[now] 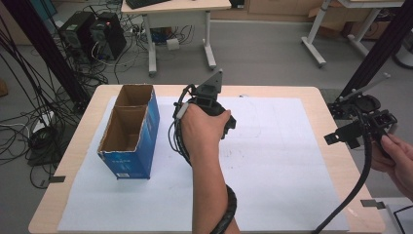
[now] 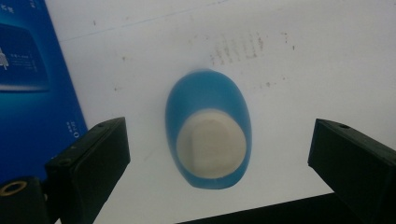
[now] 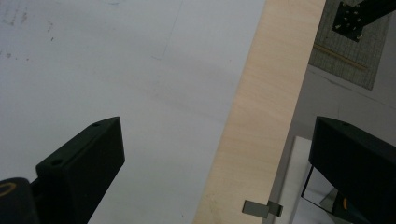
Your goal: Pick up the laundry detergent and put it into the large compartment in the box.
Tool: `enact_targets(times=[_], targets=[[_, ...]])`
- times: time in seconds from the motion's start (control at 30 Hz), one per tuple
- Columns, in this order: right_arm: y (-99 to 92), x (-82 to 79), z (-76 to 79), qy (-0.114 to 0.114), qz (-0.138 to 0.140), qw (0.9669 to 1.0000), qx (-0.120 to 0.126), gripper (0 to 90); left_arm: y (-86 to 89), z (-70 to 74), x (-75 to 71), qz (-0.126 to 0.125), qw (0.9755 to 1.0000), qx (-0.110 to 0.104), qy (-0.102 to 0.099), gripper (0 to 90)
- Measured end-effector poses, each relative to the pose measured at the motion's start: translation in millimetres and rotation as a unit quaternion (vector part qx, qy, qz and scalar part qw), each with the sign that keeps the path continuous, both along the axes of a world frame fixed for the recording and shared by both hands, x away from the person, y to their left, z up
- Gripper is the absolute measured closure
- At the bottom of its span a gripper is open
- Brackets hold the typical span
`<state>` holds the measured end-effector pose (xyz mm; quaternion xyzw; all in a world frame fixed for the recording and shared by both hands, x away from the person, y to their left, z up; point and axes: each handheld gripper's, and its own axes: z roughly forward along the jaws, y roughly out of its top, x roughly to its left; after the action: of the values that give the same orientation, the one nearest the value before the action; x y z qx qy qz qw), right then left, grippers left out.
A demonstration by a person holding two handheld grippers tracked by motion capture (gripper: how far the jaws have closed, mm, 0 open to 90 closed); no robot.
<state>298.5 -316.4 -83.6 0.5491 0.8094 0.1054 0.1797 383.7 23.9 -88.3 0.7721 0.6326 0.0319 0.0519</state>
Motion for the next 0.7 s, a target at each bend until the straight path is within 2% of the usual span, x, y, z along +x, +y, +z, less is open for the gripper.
enact_targets(times=[0.7], targets=[[1.5, -1.7, -1.1, 0.000, 0.002, 1.0000, -0.005, 3.5, 0.1, -24.3, 8.9, 0.006, 0.9999, -0.004, 0.014, 6.9]])
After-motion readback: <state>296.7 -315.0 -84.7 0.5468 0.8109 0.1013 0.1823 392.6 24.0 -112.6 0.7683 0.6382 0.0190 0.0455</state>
